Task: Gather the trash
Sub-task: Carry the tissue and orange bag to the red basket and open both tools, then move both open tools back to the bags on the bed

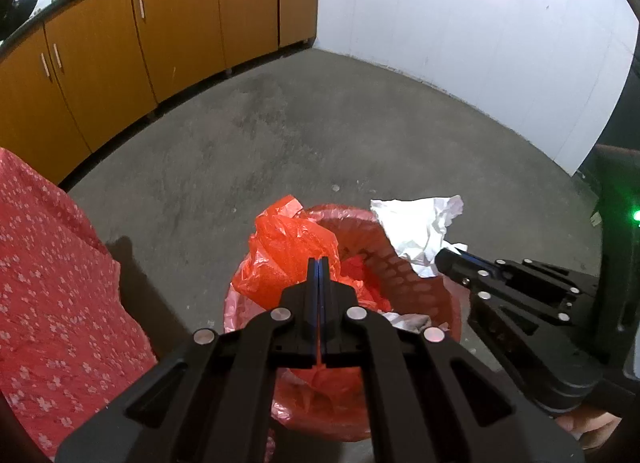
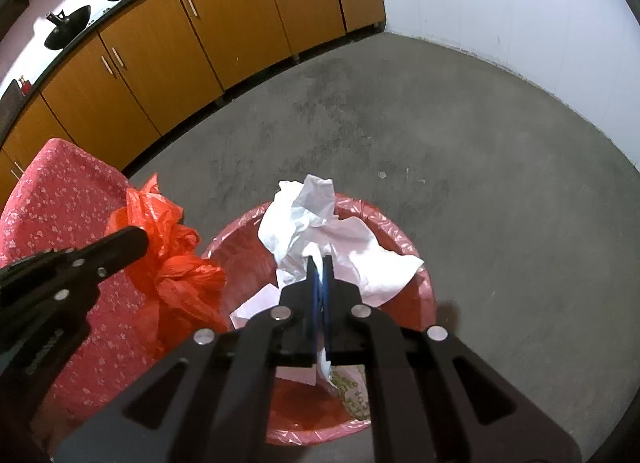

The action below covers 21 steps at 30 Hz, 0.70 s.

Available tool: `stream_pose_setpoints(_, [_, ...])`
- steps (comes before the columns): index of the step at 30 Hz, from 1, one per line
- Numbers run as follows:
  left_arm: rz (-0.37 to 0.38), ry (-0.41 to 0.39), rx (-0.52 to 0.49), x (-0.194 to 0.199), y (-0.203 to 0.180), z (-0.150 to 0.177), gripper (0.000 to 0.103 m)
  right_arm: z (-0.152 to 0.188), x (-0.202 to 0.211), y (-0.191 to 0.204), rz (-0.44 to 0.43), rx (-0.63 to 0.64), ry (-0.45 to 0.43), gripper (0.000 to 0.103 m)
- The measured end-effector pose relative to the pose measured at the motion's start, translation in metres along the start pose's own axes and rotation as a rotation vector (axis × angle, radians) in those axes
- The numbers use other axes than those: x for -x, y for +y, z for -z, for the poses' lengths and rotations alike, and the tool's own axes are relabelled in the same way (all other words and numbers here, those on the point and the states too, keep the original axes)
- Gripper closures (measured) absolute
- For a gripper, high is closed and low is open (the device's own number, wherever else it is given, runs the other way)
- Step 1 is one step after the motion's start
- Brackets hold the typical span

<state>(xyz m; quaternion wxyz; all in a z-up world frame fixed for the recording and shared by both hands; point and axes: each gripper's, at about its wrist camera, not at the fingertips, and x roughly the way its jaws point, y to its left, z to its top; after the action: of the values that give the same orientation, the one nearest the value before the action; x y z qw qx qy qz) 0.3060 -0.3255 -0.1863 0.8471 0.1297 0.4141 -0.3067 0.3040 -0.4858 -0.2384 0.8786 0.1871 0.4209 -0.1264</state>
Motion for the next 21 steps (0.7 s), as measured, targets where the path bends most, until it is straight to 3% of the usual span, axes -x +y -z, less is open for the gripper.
stream_pose_setpoints(7, [-0.001,0.032,0.007,-0.014,0.001,0.001,0.103,0.004,-0.007,-0.001,-0.032,-0.005,0.021,0.095])
stream_pose_setpoints(11, [-0.006,0.042,0.028,-0.016,0.004,0.002,0.103,0.006,-0.007,-0.002,-0.040,-0.006,0.022,0.085])
stream_pose_setpoints(17, [-0.004,0.055,0.063,-0.013,0.010,0.001,0.103,0.007,-0.001,-0.001,-0.033,0.001,0.009,0.079])
stream_pose_setpoints(20, [-0.004,0.036,0.088,-0.003,0.016,-0.003,0.094,0.005,0.007,0.002,-0.025,0.012,-0.011,0.076])
stream_pose_setpoints(21, [-0.004,0.022,0.101,0.004,0.019,-0.005,0.083,0.003,0.011,0.003,-0.025,0.016,-0.019,0.076])
